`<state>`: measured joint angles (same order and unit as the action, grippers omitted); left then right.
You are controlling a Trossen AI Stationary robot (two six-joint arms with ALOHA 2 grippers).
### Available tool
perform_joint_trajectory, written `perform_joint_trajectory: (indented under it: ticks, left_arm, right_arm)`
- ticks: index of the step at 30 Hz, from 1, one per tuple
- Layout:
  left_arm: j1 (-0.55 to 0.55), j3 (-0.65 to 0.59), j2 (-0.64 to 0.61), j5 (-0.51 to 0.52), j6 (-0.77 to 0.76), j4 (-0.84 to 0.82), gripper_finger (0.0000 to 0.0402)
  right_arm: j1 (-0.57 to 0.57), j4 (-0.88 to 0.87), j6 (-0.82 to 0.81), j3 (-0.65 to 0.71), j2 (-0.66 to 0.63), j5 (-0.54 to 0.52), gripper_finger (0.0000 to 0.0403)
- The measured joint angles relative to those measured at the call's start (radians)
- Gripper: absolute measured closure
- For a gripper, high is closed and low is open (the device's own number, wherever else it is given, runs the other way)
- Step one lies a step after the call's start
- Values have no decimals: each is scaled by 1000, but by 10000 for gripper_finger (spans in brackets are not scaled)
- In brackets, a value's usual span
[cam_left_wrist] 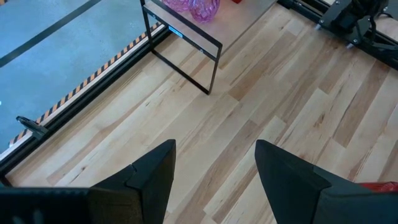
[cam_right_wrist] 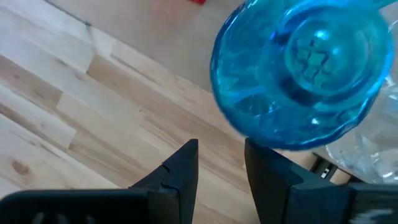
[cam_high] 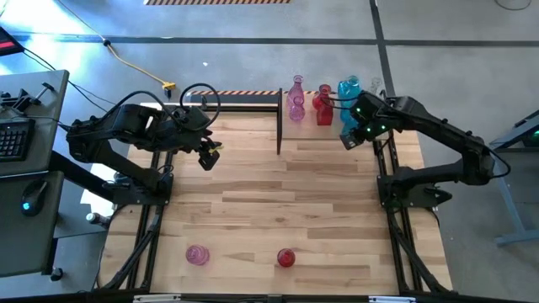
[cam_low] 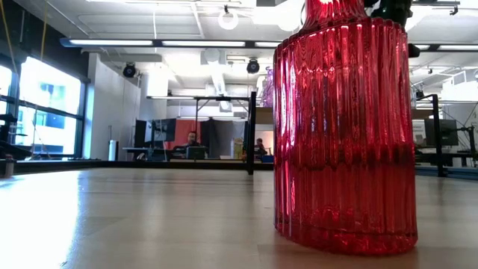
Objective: Sort vases onto shelf
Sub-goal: Adjust the blue vases on the shelf, then put the red vase on the shelf aligned with the red vases
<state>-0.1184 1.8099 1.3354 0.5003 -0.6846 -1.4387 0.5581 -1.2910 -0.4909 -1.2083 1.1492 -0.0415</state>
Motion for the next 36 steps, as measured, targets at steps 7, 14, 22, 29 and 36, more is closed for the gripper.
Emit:
perform_joint_trajectory:
  ticks: [7,14,22,29,36]
  left_arm:
    - [0,0,0,0,-2,0,190]
    - [0,0,0,0,0,0,190]
    - [0,0,0,0,0,0,190]
    - [0,0,0,0,-2,0,190]
    - [0,0,0,0,0,0,190]
  right_arm:
    - [22,17,20,0,0,3,291]
    - [40,25,25,0,1,4,291]
    - [40,27,28,0,1,10,291]
    - [38,29,19,-18,-22,86,291]
    - [-49,3,-49,-86,-26,147,291]
